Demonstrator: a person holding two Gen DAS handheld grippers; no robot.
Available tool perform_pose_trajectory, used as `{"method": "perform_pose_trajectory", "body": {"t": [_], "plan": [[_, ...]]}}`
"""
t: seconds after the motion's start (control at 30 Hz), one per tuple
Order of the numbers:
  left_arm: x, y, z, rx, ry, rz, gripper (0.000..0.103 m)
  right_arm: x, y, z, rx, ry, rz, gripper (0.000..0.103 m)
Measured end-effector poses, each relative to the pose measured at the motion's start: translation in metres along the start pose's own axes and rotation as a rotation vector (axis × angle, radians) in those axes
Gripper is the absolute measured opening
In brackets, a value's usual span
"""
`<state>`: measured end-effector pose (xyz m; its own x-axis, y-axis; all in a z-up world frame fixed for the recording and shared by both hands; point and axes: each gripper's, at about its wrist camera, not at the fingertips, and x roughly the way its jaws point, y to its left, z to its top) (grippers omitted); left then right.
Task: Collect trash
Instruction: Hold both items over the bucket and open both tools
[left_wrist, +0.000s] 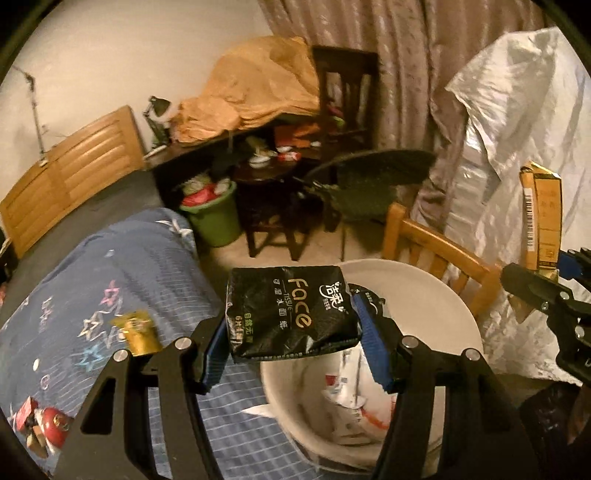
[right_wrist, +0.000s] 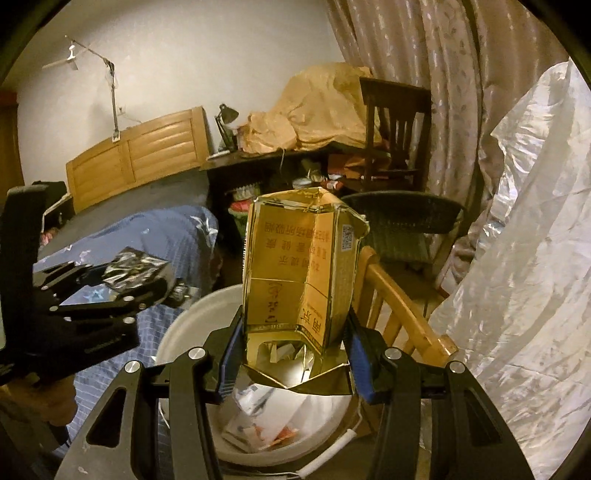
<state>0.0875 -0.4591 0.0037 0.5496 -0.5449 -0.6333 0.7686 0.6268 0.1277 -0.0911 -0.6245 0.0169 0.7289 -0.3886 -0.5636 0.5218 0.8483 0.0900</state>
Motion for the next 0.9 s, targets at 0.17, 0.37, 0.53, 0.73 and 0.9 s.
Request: {"method": "perform_pose_trajectory", "body": {"t": [0.17, 0.37, 0.53, 0.73, 0.9], "plan": [[0.019, -0.014, -0.008, 0.045, 0.038, -0.043, 0.059, 0.022, -0.006, -0.011, 0.005, 0.046, -0.003, 0.051], [0.033, -0.018, -0.015, 0.059, 0.073, -0.057, 0.059, 0.036, -0.002, -0.019, -0.013, 0.077, 0.005, 0.051], [0.036, -0.018, -0.017, 0.067, 0.08, -0.059, 0.059, 0.044, 0.006, -0.018, -0.037, 0.086, 0.011, 0.051], [0.04, -0.018, -0.017, 0.065, 0.086, -0.056, 0.059, 0.053, 0.015, -0.017, -0.081, 0.093, -0.002, 0.051], [0.043, -0.021, -0.017, 0.069, 0.09, -0.058, 0.059, 0.058, 0.021, -0.013, -0.107, 0.095, -0.012, 0.051]]}}
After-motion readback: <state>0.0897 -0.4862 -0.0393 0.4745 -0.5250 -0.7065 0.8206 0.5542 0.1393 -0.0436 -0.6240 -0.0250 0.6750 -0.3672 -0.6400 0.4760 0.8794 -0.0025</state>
